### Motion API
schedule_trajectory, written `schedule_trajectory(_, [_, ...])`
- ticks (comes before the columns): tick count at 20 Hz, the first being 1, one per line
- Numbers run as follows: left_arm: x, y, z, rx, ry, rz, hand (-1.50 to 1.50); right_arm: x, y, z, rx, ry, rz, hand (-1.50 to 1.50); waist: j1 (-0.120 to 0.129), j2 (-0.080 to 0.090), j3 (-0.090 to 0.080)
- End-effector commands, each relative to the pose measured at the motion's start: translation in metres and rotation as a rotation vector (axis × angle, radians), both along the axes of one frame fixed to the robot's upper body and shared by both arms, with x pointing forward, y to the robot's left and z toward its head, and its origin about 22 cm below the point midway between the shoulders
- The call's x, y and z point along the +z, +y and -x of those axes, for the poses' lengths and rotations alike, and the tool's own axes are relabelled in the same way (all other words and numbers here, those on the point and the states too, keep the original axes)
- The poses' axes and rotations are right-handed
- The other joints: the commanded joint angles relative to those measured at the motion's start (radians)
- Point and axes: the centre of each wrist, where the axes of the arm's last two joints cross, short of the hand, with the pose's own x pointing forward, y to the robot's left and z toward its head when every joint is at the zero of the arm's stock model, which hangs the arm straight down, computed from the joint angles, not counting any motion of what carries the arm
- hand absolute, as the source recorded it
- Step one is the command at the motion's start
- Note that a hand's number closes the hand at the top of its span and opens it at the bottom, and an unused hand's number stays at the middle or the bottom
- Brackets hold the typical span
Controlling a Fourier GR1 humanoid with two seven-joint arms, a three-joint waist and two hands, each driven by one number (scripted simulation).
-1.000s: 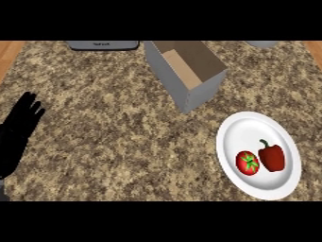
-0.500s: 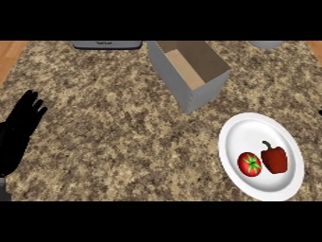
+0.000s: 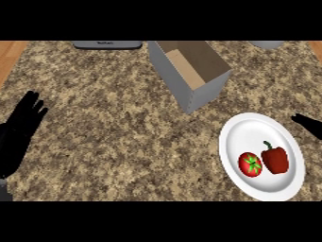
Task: Pick the bell pepper from the plate and place it in the cardboard box
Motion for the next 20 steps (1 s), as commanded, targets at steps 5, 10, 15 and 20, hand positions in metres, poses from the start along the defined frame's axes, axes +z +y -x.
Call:
schedule_trajectory(5, [0.002, -0.002, 0.015, 0.004, 0.018, 0.004, 0.0, -0.001, -0.006, -0.01, -0.012, 0.077, 0.042, -1.5, -0.002, -0.001, 0.001])
schedule_trajectory(10, [0.003, 0.006, -0.004, 0.003, 0.003, 0.005, 0.0, -0.032, 0.008, -0.003, -0.002, 0.071, 0.032, -1.5, -0.006, -0.001, 0.001])
schedule_trajectory(15, [0.01, 0.001, -0.003, -0.014, -0.002, 0.002, 0.0, -0.025, -0.009, -0.016, 0.016, 0.037, 0.009, -1.5, -0.004, 0.0, 0.001])
schedule_trajectory(20, [-0.005, -0.008, 0.003, 0.009, 0.022, 0.01, 0.0, -0.042, 0.012, -0.01, 0.041, 0.0, 0.04, -1.5, -0.005, 0.0, 0.001])
